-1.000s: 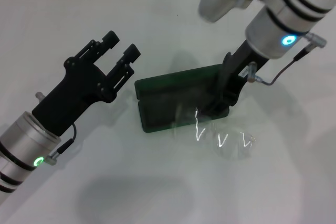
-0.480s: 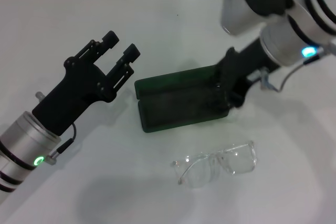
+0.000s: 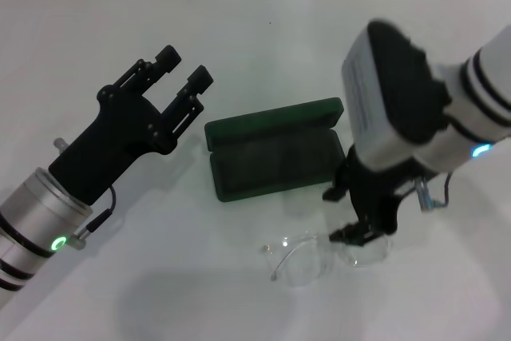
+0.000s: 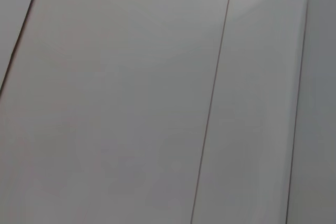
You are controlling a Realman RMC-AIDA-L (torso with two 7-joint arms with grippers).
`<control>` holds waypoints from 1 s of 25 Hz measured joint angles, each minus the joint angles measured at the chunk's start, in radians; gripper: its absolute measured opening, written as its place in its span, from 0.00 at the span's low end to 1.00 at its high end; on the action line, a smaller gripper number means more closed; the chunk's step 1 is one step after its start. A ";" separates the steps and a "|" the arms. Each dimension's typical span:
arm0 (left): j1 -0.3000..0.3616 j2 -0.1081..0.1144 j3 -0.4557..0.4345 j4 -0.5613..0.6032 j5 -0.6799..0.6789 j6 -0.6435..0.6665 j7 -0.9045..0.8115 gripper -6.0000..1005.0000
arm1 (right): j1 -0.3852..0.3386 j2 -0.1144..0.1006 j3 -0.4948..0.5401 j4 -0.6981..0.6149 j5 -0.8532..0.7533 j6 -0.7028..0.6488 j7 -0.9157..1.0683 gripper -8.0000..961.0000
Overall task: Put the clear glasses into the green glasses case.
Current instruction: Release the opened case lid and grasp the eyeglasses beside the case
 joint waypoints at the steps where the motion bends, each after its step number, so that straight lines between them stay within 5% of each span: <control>1: 0.000 0.000 0.000 0.000 0.000 0.000 -0.001 0.57 | 0.002 0.000 -0.021 0.007 -0.002 0.004 -0.011 0.50; 25: -0.002 0.001 0.003 -0.008 0.000 0.003 -0.012 0.57 | 0.034 0.005 -0.203 0.070 -0.013 0.107 -0.028 0.44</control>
